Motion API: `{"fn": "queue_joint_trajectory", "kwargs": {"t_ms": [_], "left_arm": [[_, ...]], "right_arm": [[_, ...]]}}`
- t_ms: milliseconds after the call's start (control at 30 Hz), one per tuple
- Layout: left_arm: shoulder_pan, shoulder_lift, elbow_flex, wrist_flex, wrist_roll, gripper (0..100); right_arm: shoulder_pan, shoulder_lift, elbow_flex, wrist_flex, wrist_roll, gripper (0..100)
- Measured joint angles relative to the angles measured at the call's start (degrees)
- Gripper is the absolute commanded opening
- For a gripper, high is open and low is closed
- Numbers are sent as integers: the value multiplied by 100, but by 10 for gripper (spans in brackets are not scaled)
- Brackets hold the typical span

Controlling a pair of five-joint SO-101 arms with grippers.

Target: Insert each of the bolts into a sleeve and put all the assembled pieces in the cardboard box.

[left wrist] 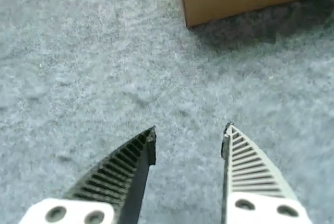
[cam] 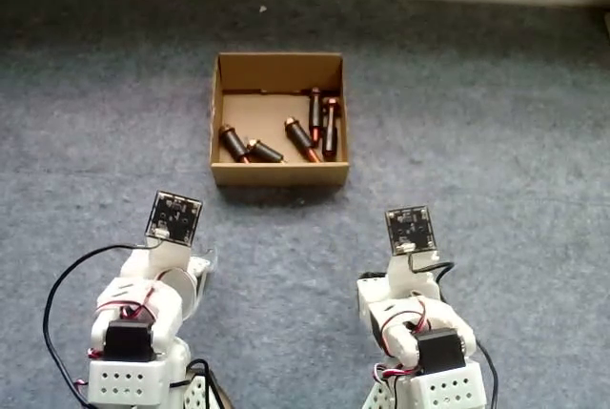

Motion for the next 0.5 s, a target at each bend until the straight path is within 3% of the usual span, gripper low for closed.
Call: {"fn": "queue_joint_trajectory", "kwargs": {"t_ms": [200, 500], "left_arm": [[0, 0, 0, 826, 0, 220], [0, 0, 0, 879, 0, 220]], "right_arm": [[0, 0, 0, 0, 0, 5], [0, 0, 0, 0, 0, 5]]}}
